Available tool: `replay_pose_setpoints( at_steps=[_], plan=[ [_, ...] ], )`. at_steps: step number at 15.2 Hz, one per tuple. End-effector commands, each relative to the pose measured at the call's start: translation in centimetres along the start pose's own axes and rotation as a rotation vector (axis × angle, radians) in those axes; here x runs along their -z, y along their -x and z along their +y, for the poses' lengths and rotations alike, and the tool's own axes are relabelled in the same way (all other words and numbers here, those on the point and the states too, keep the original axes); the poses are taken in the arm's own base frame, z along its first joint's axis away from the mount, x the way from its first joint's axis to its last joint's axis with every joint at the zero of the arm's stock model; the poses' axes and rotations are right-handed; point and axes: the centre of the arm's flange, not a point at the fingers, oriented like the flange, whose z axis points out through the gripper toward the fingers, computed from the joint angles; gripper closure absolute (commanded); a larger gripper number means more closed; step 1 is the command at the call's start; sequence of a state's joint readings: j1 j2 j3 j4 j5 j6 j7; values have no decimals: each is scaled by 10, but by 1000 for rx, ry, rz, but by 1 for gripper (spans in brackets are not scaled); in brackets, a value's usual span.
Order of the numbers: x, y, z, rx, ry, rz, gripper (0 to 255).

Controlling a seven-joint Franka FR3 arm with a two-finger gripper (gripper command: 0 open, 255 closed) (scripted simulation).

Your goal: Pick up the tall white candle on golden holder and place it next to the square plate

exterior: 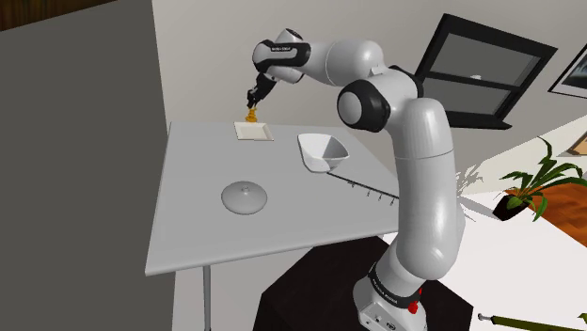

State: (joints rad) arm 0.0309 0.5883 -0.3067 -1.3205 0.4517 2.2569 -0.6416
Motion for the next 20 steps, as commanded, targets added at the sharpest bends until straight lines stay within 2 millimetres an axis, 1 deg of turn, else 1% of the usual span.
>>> replay_pose_setpoints(
  at_steps=[1, 20],
  plan=[
    [-10, 5, -1, 0, 0, 0, 255],
    [-100, 48, -1, 0, 0, 0, 255]
  ],
)
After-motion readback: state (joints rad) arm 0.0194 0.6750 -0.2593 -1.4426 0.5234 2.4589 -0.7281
